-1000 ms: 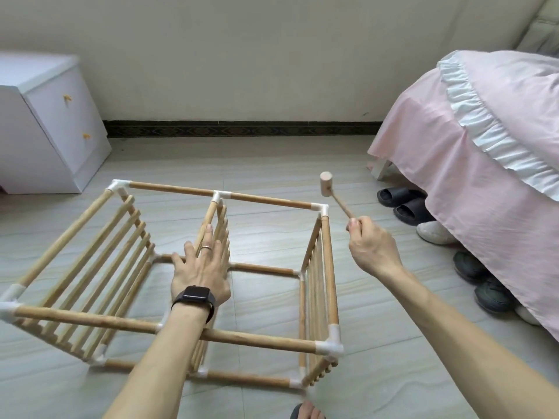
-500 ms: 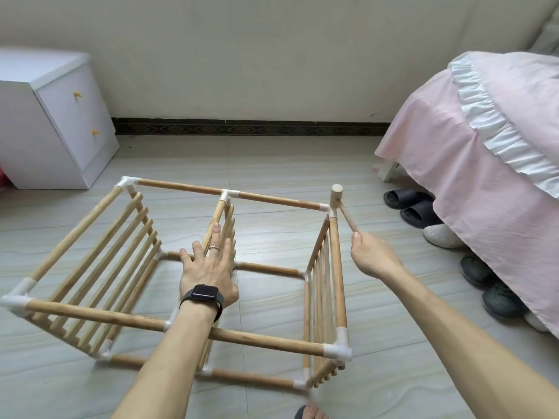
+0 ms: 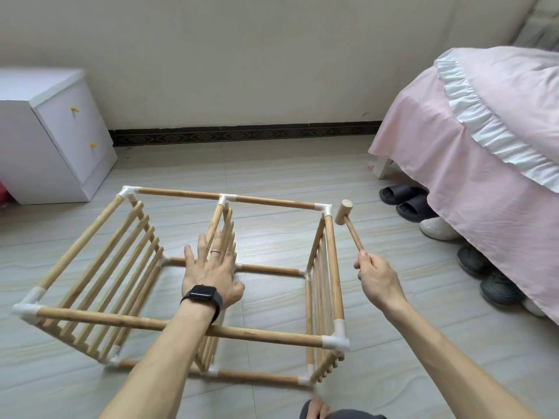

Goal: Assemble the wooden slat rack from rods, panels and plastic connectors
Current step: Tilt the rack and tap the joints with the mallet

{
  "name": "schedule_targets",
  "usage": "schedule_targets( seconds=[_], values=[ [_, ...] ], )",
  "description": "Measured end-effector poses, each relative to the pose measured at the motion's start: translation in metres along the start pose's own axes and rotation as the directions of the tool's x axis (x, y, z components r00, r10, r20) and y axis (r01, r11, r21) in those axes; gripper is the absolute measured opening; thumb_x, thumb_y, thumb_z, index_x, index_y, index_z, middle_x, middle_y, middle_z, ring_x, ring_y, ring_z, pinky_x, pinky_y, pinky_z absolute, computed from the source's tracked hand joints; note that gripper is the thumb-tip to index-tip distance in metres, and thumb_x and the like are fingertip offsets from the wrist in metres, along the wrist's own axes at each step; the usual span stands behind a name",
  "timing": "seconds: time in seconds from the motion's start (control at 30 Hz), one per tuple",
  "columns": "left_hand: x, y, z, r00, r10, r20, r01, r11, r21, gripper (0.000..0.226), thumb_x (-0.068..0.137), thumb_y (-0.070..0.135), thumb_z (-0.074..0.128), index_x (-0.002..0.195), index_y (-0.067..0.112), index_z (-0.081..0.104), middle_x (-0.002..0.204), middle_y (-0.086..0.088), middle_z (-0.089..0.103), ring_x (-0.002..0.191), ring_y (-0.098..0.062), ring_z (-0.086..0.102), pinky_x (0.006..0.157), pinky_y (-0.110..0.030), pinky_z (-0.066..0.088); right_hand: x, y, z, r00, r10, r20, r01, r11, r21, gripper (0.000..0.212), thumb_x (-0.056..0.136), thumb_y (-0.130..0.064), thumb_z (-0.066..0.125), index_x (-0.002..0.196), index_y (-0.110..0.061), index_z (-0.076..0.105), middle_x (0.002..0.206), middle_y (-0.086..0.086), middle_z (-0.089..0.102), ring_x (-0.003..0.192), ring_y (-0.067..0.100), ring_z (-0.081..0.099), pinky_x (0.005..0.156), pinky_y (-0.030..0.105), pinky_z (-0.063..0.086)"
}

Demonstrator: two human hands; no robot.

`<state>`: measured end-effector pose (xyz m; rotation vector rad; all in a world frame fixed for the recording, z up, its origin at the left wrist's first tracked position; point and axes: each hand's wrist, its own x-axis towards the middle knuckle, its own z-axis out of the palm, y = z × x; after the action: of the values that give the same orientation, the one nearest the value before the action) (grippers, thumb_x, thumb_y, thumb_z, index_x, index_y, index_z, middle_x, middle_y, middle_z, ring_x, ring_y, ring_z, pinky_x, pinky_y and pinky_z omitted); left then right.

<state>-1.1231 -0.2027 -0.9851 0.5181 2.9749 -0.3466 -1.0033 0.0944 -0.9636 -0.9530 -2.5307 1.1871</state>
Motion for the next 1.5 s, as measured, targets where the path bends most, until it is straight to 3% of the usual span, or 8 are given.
schedule_targets(
  seconds=[0.1,0.17,0.37,0.57,0.8,1.07,1.2,1.5],
  values=[
    [-0.016,0.011,-0.012,0.989,0.138,0.061,-0.134,0.989,-0.062,0.055,0.088,0.061,0.034,0.128,0.034,0.061,0.153,-0.004,0.042,0.151,-0.029,0.012,0.117,-0.059,-0.002,-0.033,0.032,0.008,0.992,0.117,0.047,-0.123,0.977,0.174,0.046,0.108,-0.043,0.033,0.084,-0.016,0.062,0.068,-0.002,0.059,0.064,0.018,0.051,0.063,0.035,0.038],
    [-0.035,0.038,-0.032,0.958,0.239,0.158,-0.176,0.926,-0.334,0.052,0.088,0.065,0.036,0.104,0.031,0.072,0.116,0.0,0.069,0.12,-0.024,0.056,0.104,-0.049,0.036,-0.055,0.052,0.016,0.979,0.184,0.092,-0.2,0.952,0.23,0.046,0.108,-0.042,0.032,0.084,-0.013,0.06,0.067,0.0,0.058,0.06,0.017,0.049,0.061,0.037,0.039],
    [-0.093,0.138,-0.044,0.805,0.555,0.211,-0.39,0.762,-0.517,0.045,0.08,0.066,0.049,0.081,0.024,0.062,0.07,0.004,0.062,0.066,-0.017,0.061,0.052,-0.029,0.044,-0.107,0.077,0.038,0.94,0.271,0.207,-0.321,0.907,0.274,0.044,0.109,-0.038,0.032,0.088,-0.01,0.059,0.085,0.005,0.071,0.08,0.021,0.07,0.062,0.036,0.055],
    [-0.083,0.135,-0.053,0.901,0.432,0.022,-0.375,0.806,-0.458,0.056,0.079,0.08,0.051,0.068,0.025,0.055,0.066,0.007,0.057,0.058,-0.011,0.053,0.048,-0.027,0.035,-0.118,0.057,0.031,0.966,0.161,0.204,-0.218,0.93,0.298,0.043,0.109,-0.042,0.03,0.101,-0.019,0.065,0.103,-0.001,0.072,0.101,0.015,0.066,0.095,0.046,0.053],
    [-0.072,0.103,-0.15,0.917,0.184,-0.355,-0.392,0.594,-0.703,0.061,0.068,0.077,0.052,0.059,0.018,0.061,0.051,0.006,0.052,0.045,-0.016,0.047,0.045,-0.035,0.044,-0.087,-0.028,-0.017,0.982,-0.112,-0.153,0.157,0.932,0.326,0.032,0.108,-0.04,0.035,0.091,-0.023,0.056,0.092,0.0,0.064,0.089,0.016,0.061,0.071,0.032,0.045],
    [-0.076,0.02,-0.218,0.842,-0.209,-0.498,-0.479,0.135,-0.867,0.062,0.065,0.074,0.059,0.066,0.013,0.073,0.048,0.005,0.045,0.048,-0.011,0.037,0.047,-0.026,0.034,-0.063,-0.156,-0.067,0.794,-0.523,-0.309,0.594,0.776,0.212,0.024,0.108,-0.036,0.04,0.089,-0.029,0.053,0.08,-0.001,0.062,0.074,0.009,0.059,0.056,0.014,0.042],
    [-0.088,-0.006,-0.192,0.786,-0.385,-0.484,-0.478,0.119,-0.87,0.044,0.075,0.07,0.047,0.054,0.039,0.067,0.04,0.018,0.046,0.039,-0.003,0.036,0.041,-0.014,0.029,-0.074,-0.193,-0.068,0.677,-0.689,-0.26,0.736,0.627,0.255,0.019,0.107,-0.032,0.049,0.107,-0.022,0.066,0.074,0.007,0.065,0.062,0.018,0.06,0.052,0.027,0.051],
    [-0.098,-0.027,-0.119,0.896,-0.25,-0.367,-0.302,0.262,-0.917,0.069,0.083,0.083,0.035,0.082,0.021,0.063,0.061,0.003,0.059,0.054,-0.015,0.062,0.051,-0.04,0.056,-0.113,-0.247,-0.063,0.79,-0.603,-0.111,0.435,0.424,0.794,0.014,0.093,-0.014,0.072,0.105,-0.009,0.066,0.083,0.009,0.077,0.073,0.022,0.074,0.061,0.025,0.058]
  ],
)
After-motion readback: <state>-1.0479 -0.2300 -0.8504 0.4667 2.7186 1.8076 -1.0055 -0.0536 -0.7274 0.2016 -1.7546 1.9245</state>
